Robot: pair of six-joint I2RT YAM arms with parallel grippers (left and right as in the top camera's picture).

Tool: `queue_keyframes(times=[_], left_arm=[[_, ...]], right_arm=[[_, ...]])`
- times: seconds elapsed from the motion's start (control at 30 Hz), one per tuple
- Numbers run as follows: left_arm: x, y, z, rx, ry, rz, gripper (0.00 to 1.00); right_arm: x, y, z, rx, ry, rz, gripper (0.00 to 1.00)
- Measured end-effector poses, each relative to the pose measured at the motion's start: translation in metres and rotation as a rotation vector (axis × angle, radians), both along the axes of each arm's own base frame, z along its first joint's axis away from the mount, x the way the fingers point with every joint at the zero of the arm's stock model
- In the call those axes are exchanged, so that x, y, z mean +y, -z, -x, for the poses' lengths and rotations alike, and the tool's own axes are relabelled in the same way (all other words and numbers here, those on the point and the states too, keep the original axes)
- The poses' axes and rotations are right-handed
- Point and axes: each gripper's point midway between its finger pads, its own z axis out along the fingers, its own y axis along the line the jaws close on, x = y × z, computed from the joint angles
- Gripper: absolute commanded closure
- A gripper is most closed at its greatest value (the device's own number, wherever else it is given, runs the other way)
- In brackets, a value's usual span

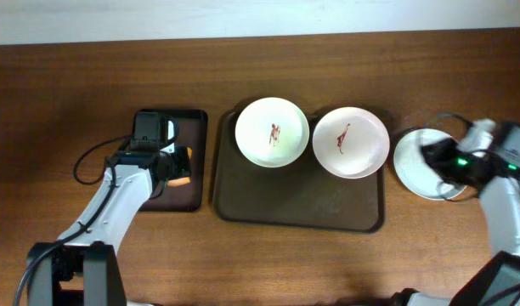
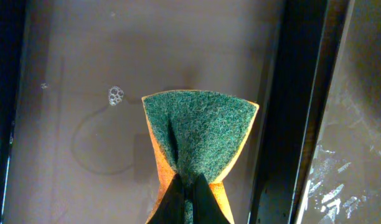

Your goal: Clean dirty plates on tray and stack at the side

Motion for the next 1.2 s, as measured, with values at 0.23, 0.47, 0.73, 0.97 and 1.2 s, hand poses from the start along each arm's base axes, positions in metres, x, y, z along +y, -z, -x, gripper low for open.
queue_keyframes(times=[0.23, 0.47, 0.73, 0.97, 1.2], left_arm=[[0.000, 0.000, 0.000, 0.000, 0.000, 0.000, 1.00], [0.000, 0.001, 0.001, 0.006, 0.000, -0.001, 1.00], [0.000, 0.001, 0.002, 0.007, 0.000, -0.001, 1.00], [0.000, 0.001, 0.002, 0.007, 0.000, -0.001, 1.00], [-0.026, -0.007, -0.008, -0.038, 0.064, 0.136, 1.00]], right_arm=[[0.185, 0.023, -0.010, 0.009, -0.528, 0.079, 0.59], [0.250, 0.073, -0.030, 0.055, -0.448, 0.071, 0.57], [0.255, 0.099, -0.036, 0.098, -0.384, 0.067, 0.81], [0.256, 0.101, -0.020, 0.153, -0.435, 0.062, 0.91], [0.249, 0.104, 0.020, 0.272, -0.553, 0.121, 0.92]])
